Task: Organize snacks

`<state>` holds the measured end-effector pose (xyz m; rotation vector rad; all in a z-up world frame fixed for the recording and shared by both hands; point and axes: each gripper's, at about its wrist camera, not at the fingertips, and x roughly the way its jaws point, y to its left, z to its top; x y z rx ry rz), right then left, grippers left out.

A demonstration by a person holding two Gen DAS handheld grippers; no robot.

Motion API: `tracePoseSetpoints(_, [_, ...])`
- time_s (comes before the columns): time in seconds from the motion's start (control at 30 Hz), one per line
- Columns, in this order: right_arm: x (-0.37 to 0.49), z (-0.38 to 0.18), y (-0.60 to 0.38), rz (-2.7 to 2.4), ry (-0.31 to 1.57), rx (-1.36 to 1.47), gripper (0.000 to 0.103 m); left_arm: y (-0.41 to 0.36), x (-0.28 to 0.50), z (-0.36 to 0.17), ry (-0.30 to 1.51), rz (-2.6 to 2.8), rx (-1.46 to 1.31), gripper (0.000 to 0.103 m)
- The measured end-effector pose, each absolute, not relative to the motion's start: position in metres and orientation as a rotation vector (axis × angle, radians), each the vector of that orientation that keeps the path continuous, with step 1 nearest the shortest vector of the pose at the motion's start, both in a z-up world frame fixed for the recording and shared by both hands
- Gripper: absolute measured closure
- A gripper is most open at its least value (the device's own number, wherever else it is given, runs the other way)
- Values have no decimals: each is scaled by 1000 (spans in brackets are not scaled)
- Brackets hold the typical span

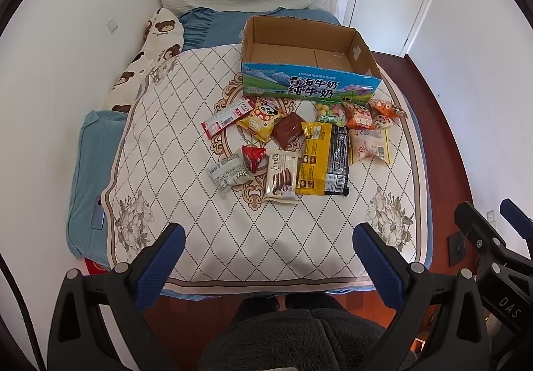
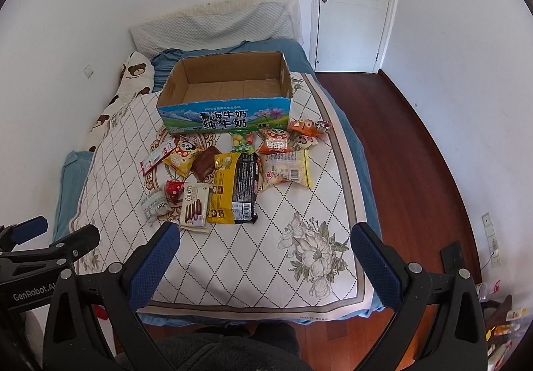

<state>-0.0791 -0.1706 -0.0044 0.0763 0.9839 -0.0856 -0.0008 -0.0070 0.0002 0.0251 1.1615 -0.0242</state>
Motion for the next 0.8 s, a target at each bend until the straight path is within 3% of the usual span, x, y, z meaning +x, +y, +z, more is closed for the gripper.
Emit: tracePoseSetpoints(0.8, [-73,-6,-169,-83,992,75,0,-4,4,0,1161,-22,18,0])
